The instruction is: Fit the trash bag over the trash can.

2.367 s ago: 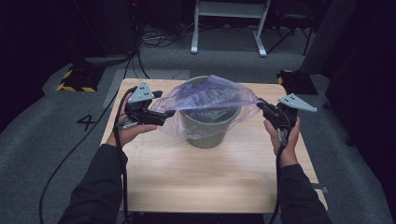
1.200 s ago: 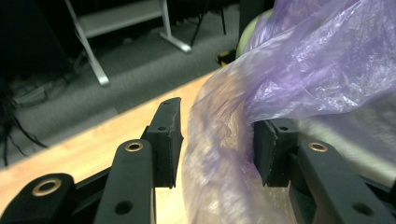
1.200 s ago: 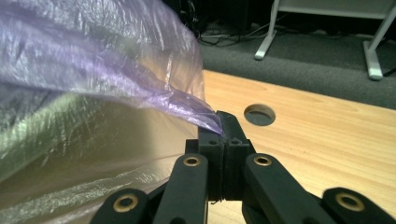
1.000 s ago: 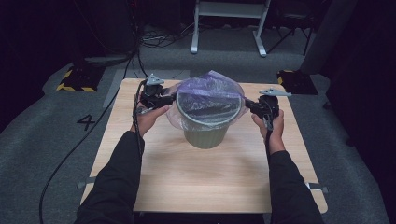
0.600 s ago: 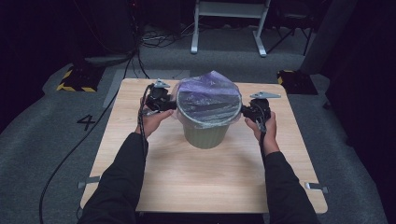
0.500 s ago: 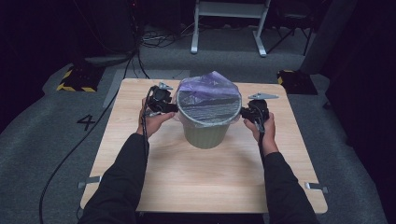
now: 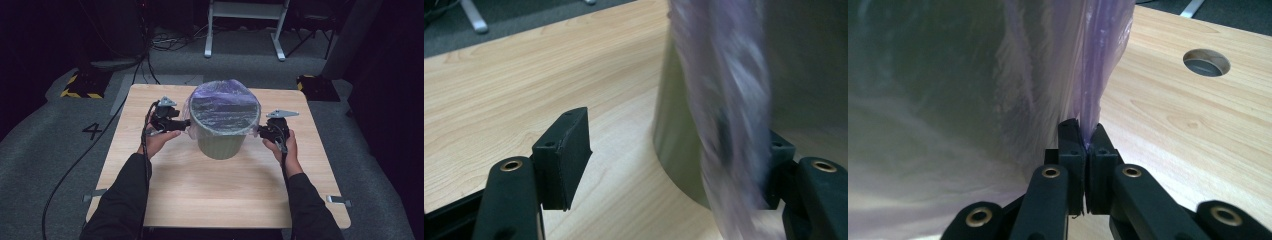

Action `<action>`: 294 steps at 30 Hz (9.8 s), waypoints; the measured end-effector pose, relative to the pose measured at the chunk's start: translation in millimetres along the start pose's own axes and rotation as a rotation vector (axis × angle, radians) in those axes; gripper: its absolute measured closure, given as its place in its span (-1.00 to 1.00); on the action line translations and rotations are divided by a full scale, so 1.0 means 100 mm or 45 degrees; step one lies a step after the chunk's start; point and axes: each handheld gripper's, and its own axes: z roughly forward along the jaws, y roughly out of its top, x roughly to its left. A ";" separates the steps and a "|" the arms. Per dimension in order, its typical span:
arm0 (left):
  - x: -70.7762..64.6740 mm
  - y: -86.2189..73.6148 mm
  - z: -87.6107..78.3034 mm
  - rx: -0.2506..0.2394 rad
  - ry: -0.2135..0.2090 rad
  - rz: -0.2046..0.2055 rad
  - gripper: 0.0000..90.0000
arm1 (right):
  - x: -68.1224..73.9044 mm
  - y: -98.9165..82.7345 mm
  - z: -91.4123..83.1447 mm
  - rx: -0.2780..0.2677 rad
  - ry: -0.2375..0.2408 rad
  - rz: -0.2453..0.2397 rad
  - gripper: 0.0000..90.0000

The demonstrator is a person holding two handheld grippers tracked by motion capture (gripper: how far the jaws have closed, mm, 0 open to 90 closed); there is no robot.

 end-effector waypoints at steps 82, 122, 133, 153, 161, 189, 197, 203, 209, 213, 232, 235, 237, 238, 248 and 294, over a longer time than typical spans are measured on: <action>-0.45 -0.30 -0.59 -0.302 -0.196 0.143 -0.60 | 0.64 -0.19 -0.52 -0.198 0.150 -0.574 0.67; -0.37 -0.31 -0.18 0.000 -0.047 0.254 1.00 | 0.54 -0.32 -0.29 -0.080 0.127 -0.537 1.00; -0.32 -0.37 -0.32 -0.058 0.000 0.208 0.54 | 0.54 -0.36 -0.39 -0.123 0.116 -0.520 0.50; -0.29 -0.25 -0.87 -0.238 0.009 0.188 -0.44 | 0.66 -0.45 -1.17 -0.372 0.112 -0.586 -0.27; -0.31 0.05 -0.73 -0.242 0.027 0.235 -0.36 | 0.63 -0.29 -1.28 -0.441 -0.034 -0.588 -0.27; -0.27 0.38 -0.74 -0.336 -0.039 0.324 -0.26 | 0.29 0.40 -1.01 -0.474 -0.206 -0.585 1.00; -0.37 0.42 -0.75 -0.327 -0.093 0.367 -0.33 | 0.39 0.55 -0.95 -0.450 -0.188 -0.576 1.00; -0.41 0.41 -0.66 -0.274 -0.077 0.414 -0.35 | 0.45 0.67 -0.89 -0.417 -0.183 -0.557 1.00; -0.36 0.40 -0.62 -0.253 0.043 0.449 0.30 | 0.42 0.71 -0.84 -0.415 -0.168 -0.520 1.00; -0.32 0.41 -0.61 -0.304 0.095 0.466 0.86 | 0.38 0.74 -0.82 -0.409 -0.171 -0.510 1.00; -0.02 0.64 -0.02 -0.230 0.160 0.225 0.54 | -0.14 0.84 -0.32 -0.252 -0.248 -0.295 1.00; 0.04 0.63 0.05 -0.196 0.171 0.167 0.35 | -0.22 0.78 -0.23 -0.227 -0.239 -0.243 1.00; 0.06 0.62 0.10 -0.179 0.164 0.133 0.34 | -0.26 0.75 -0.17 -0.205 -0.223 -0.201 1.00; 0.06 0.62 0.12 -0.170 0.165 0.124 0.35 | -0.27 0.73 -0.14 -0.189 -0.215 -0.185 1.00; -0.04 0.56 0.35 -0.058 0.041 0.153 0.97 | -0.26 0.59 0.08 -0.116 -0.083 -0.115 1.00; -0.75 -0.36 -0.54 -0.145 -0.197 0.435 -0.66 | 0.26 -0.26 -0.93 -0.304 0.023 -0.503 -0.56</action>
